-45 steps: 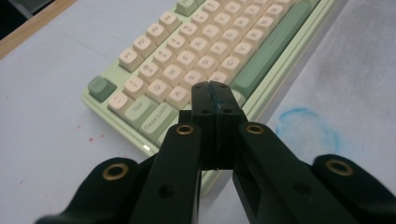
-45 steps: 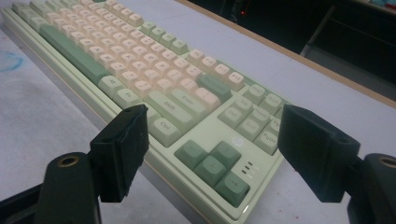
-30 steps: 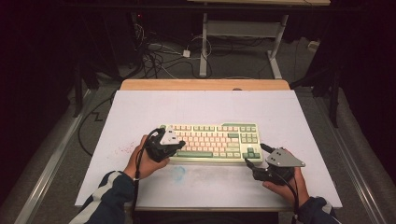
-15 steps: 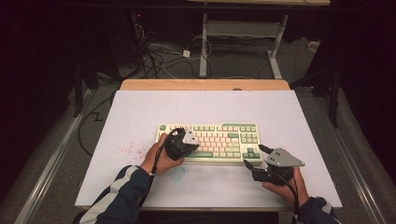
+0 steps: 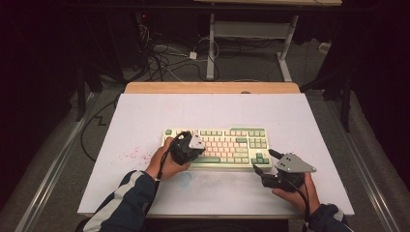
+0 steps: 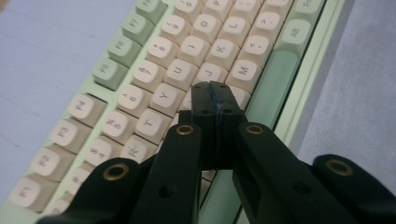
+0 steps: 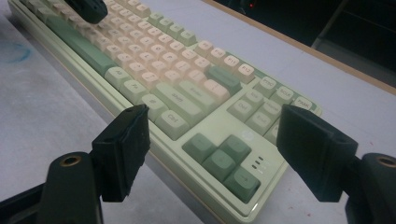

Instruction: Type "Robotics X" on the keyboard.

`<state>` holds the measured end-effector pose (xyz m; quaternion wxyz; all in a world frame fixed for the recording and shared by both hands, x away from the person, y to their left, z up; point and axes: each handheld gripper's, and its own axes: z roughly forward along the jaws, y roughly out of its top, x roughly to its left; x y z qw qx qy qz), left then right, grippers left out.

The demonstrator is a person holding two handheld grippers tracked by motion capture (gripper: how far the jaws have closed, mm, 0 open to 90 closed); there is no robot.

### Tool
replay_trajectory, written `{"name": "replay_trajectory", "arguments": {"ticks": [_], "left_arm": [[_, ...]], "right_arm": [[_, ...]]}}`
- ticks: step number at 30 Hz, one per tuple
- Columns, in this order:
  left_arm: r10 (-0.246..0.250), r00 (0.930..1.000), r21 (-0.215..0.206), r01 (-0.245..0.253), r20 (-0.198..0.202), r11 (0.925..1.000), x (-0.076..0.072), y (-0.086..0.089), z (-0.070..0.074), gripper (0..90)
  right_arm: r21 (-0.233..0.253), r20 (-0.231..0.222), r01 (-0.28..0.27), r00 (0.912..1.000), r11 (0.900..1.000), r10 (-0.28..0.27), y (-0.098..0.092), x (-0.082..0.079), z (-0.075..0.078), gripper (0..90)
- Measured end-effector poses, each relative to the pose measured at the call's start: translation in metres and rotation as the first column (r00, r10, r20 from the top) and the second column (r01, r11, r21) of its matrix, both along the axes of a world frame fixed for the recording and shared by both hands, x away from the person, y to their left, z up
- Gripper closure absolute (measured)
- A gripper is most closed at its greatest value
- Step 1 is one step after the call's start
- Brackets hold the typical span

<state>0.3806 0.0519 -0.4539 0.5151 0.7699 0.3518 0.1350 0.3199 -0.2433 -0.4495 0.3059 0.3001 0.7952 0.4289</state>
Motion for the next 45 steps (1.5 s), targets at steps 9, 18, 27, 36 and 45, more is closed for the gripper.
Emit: {"name": "replay_trajectory", "arguments": {"ticks": [9, 18, 27, 36, 45], "left_arm": [[0.041, 0.9958, -0.099, -0.033, 0.082, 0.9945, -0.003, 0.018, 0.016, 70.6], [0.089, 0.9866, -0.135, -0.071, 0.137, 0.9884, -0.008, 0.032, 0.017, 42.1], [0.138, 0.9753, -0.174, -0.108, 0.172, 0.9789, -0.016, 0.05, 0.015, 22.5], [0.189, 0.9593, -0.169, -0.155, 0.21, 0.9734, -0.028, 0.075, 0.012, 22.3], [0.252, 0.9415, -0.181, -0.214, 0.224, 0.9601, -0.038, 0.102, 0.006, 22.2]], "right_arm": [[-0.005, 0.007, 0.004, 1.0, 1.0, -0.004, 0.0, 0.0, 0.0, 27.1], [-0.008, 0.011, 0.008, 0.9999, 1.0, -0.008, 0.0, 0.0, 0.001, 27.1], [-0.006, 0.011, 0.014, 0.9998, 1.0, -0.014, -0.001, 0.0, 0.002, 27.1], [-0.005, 0.008, 0.021, 0.9998, 1.0, -0.021, -0.002, 0.001, 0.003, 27.1], [-0.002, 0.003, 0.027, 0.9996, 1.0, -0.027, -0.002, 0.006, 0.004, 27.1]]}}
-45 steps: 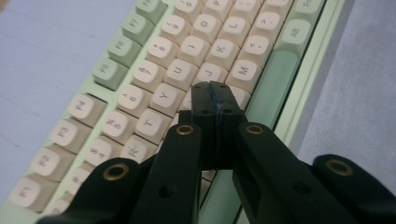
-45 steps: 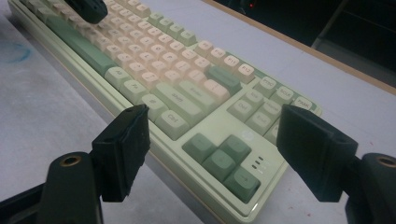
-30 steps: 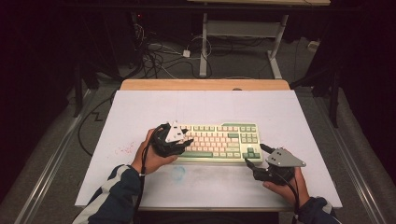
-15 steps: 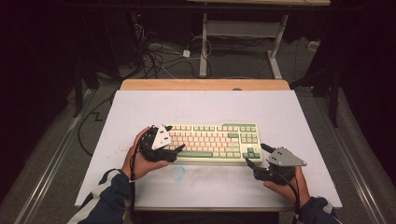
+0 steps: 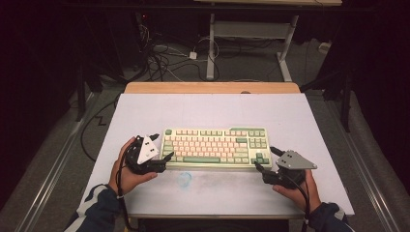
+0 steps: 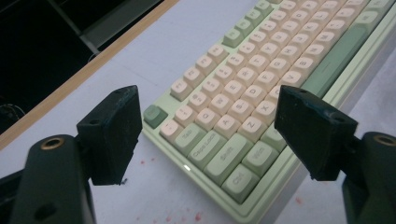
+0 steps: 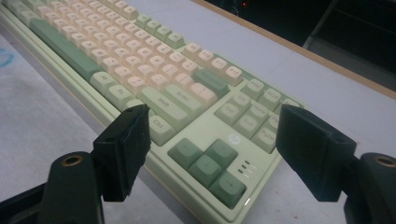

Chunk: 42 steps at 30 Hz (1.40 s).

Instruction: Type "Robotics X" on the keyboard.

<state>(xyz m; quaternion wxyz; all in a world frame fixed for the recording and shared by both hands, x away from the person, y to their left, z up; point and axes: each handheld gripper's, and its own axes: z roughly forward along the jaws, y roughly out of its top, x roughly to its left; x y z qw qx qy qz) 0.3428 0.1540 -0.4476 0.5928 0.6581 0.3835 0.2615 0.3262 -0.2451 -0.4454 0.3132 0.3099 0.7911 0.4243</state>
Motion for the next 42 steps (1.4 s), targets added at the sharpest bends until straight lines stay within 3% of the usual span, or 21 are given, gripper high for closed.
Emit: {"name": "replay_trajectory", "arguments": {"ticks": [8, 16, 20, 24, 27, 31, 36, 42], "left_arm": [[0.04, 0.9991, 0.009, -0.04, -0.016, 0.9992, -0.006, 0.016, -0.008, 21.5], [0.061, 0.9973, -0.018, -0.061, -0.042, 0.998, -0.011, 0.024, -0.012, 21.5], [0.061, 0.9962, -0.002, -0.061, -0.062, 0.9981, -0.016, 0.024, -0.018, 21.6], [0.06, 0.9958, 0.004, -0.06, -0.069, 0.9982, -0.02, 0.025, -0.019, 21.6], [0.062, 0.9957, 0.004, -0.062, -0.069, 0.9981, -0.019, 0.026, -0.019, 21.6], [0.058, 0.9942, 0.029, -0.056, -0.09, 0.998, -0.016, 0.025, -0.025, 21.6], [0.047, 0.9939, 0.032, -0.044, -0.1, 0.9985, -0.016, 0.022, -0.027, 21.6], [0.04, 0.9928, 0.033, -0.037, -0.113, 0.9988, -0.017, 0.023, -0.028, 21.6]], "right_arm": [[0.008, 0.008, 0.015, 0.9999, 1.0, -0.015, 0.001, 0.007, 0.005, 27.1], [-0.006, 0.007, 0.002, 1.0, 1.0, -0.002, 0.007, 0.017, 0.009, 30.4], [0.01, 0.008, 0.016, 0.9998, 1.0, -0.016, 0.011, 0.02, 0.009, 44.8], [0.008, -0.008, -0.01, 0.9999, 1.0, 0.01, 0.017, 0.024, 0.012, 59.7], [0.007, -0.025, -0.059, 0.9979, 0.998, 0.059, 0.025, 0.03, 0.017, 75.8], [-0.009, -0.048, -0.123, 0.9913, 0.992, 0.123, 0.043, 0.038, 0.021, 86.5], [-0.065, -0.105, -0.162, 0.9822, 0.985, 0.155, 0.072, 0.054, 0.017, 90.0], [-0.089, -0.12, -0.187, 0.9772, 0.978, 0.175, 0.097, 0.069, 0.018, 90.0]]}}
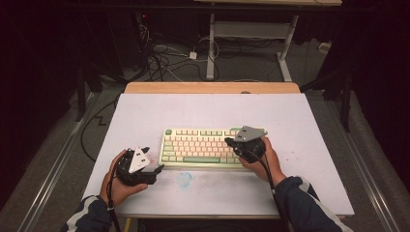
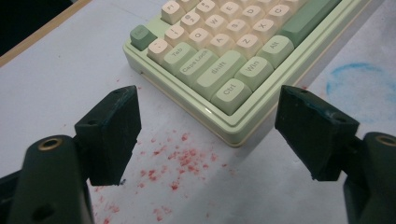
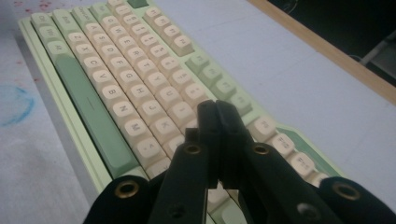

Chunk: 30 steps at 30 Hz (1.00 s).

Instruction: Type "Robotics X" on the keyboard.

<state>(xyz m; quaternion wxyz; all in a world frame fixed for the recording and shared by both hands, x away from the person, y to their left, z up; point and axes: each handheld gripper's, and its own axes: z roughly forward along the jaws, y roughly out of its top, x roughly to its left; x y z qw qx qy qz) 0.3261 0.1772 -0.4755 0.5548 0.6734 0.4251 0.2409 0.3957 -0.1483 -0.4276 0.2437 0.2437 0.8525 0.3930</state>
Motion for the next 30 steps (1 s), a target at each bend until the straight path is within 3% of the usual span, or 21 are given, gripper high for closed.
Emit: {"name": "replay_trajectory", "arguments": {"ticks": [7, 15, 26, 30], "left_arm": [[-0.011, 0.9999, -0.012, 0.011, -0.013, 0.9999, 0.0, -0.002, 0.0, 21.5], [-0.021, 0.9995, -0.015, 0.021, -0.023, 0.9997, -0.001, -0.004, 0.0, 21.5], [-0.018, 0.9996, 0.004, 0.018, -0.023, 0.9998, -0.001, -0.005, -0.002, 21.4], [-0.018, 0.9996, 0.008, 0.018, -0.022, 0.9998, -0.001, -0.005, -0.002, 21.4]], "right_arm": [[-0.052, -0.036, -0.031, 0.9989, 0.998, 0.029, 0.02, 0.013, -0.009, 90.0], [-0.104, -0.061, -0.015, 0.9981, 0.994, 0.008, 0.03, 0.023, -0.02, 90.0], [-0.141, -0.081, -0.018, 0.9967, 0.99, 0.007, 0.032, 0.023, -0.023, 90.0], [-0.104, -0.089, -0.013, 0.9961, 0.995, 0.004, 0.028, 0.023, -0.02, 90.0]]}}
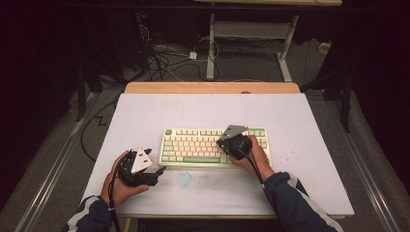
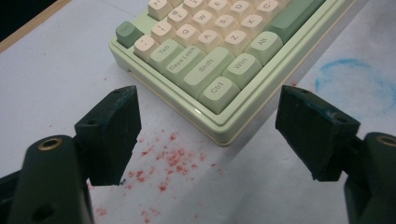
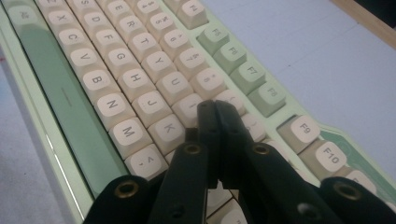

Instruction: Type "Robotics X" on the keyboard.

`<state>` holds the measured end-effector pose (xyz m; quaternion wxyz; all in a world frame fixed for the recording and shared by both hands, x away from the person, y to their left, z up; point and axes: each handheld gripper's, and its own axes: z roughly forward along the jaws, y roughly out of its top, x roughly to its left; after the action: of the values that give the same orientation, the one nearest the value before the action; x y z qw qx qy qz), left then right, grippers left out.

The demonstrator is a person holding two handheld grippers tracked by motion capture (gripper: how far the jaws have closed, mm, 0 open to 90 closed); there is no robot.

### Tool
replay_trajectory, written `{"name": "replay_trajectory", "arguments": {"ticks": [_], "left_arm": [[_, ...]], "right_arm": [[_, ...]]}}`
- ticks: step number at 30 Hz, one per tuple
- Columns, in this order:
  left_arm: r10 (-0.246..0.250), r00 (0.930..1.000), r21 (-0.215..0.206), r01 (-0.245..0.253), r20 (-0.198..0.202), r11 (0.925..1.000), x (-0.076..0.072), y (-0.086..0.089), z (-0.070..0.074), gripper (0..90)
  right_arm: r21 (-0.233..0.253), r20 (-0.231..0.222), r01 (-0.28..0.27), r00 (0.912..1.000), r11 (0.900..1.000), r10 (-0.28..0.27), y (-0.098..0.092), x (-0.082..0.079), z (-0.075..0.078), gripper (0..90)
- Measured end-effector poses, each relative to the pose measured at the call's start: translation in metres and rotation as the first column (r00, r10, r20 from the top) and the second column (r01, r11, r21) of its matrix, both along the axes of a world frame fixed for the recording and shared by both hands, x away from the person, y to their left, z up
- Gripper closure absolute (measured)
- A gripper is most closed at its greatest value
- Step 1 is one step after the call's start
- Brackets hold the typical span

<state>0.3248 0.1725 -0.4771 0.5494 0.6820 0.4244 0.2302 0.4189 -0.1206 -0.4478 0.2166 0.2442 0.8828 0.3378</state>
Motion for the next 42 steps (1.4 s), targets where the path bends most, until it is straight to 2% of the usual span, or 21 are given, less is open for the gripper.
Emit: {"name": "replay_trajectory", "arguments": {"ticks": [4, 12, 15, 19, 23, 28, 34, 42], "left_arm": [[0.001, 1.0, 0.002, -0.001, -0.002, 1.0, 0.0, 0.0, 0.0, 21.4], [0.004, 1.0, 0.0, -0.004, -0.004, 1.0, 0.0, -0.001, 0.0, 21.5], [0.002, 1.0, 0.006, -0.002, -0.008, 1.0, 0.0, -0.001, -0.001, 21.6], [0.003, 0.9999, 0.003, -0.003, -0.009, 1.0, 0.0, 0.0, -0.001, 21.6], [0.007, 0.9999, -0.003, -0.007, -0.016, 1.0, 0.001, 0.001, -0.001, 21.7], [0.006, 0.9999, 0.006, -0.006, -0.015, 1.0, 0.001, 0.0, -0.002, 21.9], [0.004, 0.9999, 0.009, -0.004, -0.015, 1.0, 0.0, 0.0, -0.001, 21.9], [0.008, 0.9999, 0.004, -0.008, -0.01, 1.0, 0.0, 0.0, 0.0, 22.5]], "right_arm": [[0.034, 0.003, 0.001, 1.0, 0.999, -0.001, -0.003, -0.001, 0.003, 90.0], [0.099, 0.051, 0.003, 0.9986, 0.995, -0.008, -0.011, -0.009, 0.015, 83.1], [0.138, 0.076, -0.006, 0.9971, 0.99, -0.005, -0.017, -0.012, 0.021, 78.1], [0.167, 0.097, 0.002, 0.9951, 0.986, -0.019, -0.022, -0.015, 0.024, 68.0], [0.177, 0.132, 0.004, 0.9908, 0.984, -0.028, -0.024, -0.02, 0.027, 53.9], [0.202, 0.165, 0.031, 0.9841, 0.979, -0.065, -0.032, -0.027, 0.032, 38.8], [0.232, 0.196, 0.046, 0.9762, 0.972, -0.093, -0.043, -0.037, 0.038, 29.8], [0.255, 0.224, 0.072, 0.9656, 0.964, -0.132, -0.062, -0.052, 0.039, 24.4]]}}
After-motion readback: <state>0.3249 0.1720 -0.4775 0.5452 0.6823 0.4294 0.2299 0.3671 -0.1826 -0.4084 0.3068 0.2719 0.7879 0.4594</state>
